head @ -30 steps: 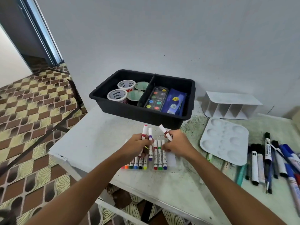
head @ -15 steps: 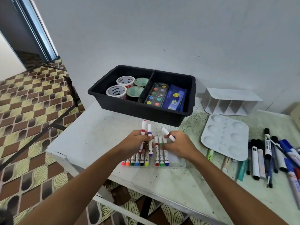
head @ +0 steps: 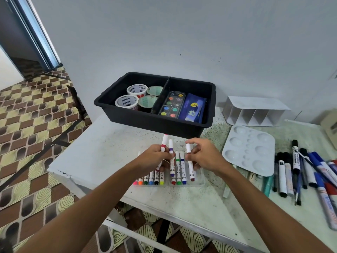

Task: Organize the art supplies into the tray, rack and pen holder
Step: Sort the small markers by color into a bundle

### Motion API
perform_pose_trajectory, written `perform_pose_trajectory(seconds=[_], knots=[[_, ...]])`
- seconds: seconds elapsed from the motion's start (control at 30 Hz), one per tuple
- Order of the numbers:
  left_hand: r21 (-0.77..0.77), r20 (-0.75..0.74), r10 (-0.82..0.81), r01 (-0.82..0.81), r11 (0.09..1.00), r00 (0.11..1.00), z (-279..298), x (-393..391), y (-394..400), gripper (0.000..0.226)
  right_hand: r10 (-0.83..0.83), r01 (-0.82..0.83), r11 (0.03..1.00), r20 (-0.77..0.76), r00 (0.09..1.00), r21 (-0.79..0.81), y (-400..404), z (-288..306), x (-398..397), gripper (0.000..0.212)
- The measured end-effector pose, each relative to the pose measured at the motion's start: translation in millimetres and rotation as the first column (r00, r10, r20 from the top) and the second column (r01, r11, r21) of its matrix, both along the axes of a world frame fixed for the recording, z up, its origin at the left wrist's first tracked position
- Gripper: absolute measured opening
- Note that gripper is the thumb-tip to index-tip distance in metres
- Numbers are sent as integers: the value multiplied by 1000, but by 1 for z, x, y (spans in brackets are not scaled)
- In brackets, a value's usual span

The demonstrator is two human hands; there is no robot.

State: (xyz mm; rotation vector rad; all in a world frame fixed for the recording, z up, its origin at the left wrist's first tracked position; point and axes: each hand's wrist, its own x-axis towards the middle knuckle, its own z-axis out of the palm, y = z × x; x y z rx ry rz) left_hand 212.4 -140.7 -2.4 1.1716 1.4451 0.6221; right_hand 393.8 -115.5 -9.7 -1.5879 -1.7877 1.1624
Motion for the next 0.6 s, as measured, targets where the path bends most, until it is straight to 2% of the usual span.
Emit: perform_pose_trajectory(seconds=[0.23, 0.33, 0.47, 0.6], knots=[[-24, -32, -20, 19, 1000, 999, -3, 1, 0, 9, 32, -21, 999, 260, 965, -44, 9, -7, -8, 58], [-20, -36, -13, 12, 1000, 999, -1, 2, -1, 10, 47, -24, 995, 238, 970, -100, 9, -6, -11, 55], [-23, -7, -14, 14, 1000, 1000, -2, 1, -2, 9, 35, -4, 982, 158, 987, -190, 8, -1, -7, 70], [-28, -4, -7, 7, 1000, 1000, -2, 1, -1, 8, 104, -71, 974, 150, 983, -213, 5, 2, -2, 73]])
